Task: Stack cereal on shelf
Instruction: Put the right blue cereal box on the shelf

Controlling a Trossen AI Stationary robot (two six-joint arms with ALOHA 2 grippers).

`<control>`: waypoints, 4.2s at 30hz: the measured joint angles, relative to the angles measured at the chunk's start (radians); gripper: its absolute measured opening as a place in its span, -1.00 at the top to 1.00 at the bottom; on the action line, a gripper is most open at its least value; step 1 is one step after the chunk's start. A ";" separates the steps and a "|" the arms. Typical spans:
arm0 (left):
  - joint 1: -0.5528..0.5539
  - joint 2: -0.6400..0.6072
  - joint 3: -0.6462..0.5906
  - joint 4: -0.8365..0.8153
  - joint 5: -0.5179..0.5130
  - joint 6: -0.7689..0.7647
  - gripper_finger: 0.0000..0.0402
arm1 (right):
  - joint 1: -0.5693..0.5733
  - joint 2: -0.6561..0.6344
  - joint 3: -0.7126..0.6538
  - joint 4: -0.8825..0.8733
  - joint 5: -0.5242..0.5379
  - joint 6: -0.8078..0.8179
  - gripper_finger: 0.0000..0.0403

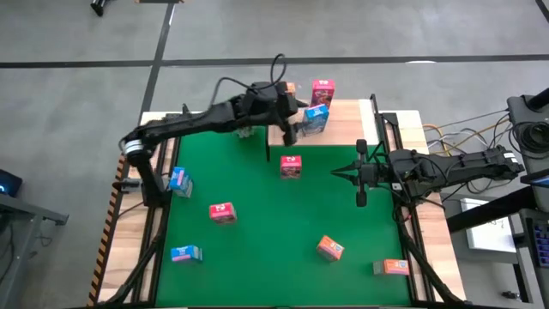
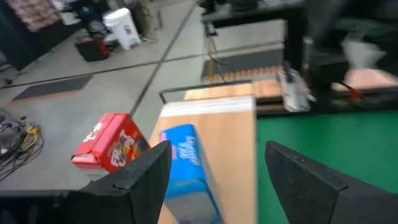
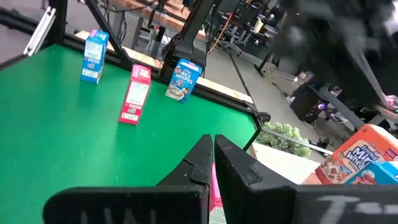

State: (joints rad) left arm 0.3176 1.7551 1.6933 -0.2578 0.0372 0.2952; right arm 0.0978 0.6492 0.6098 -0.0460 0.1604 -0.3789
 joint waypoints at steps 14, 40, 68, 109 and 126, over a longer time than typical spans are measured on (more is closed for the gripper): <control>-0.234 -0.503 -0.427 0.027 -0.025 -0.035 -0.17 | -0.001 0.014 0.002 0.031 0.142 0.174 0.96; -0.257 -0.966 -0.966 0.298 -0.301 0.002 -0.17 | -0.418 0.295 0.551 -0.534 -0.020 0.281 0.96; -0.257 -0.963 -0.983 0.295 -0.301 0.034 -0.17 | -0.786 0.944 1.362 -1.181 -0.432 -0.062 0.57; -0.257 -0.959 -0.983 0.295 -0.301 0.033 -0.17 | -0.768 1.027 1.363 -1.294 -0.422 -0.117 0.10; -0.257 -0.964 -0.983 0.295 -0.301 0.033 -0.17 | -0.846 0.926 1.362 -1.372 -0.344 -0.111 0.13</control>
State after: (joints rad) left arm 0.0608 0.7910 0.7101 0.0368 -0.2638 0.3283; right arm -0.7482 1.5748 1.9720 -1.4180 -0.1832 -0.4902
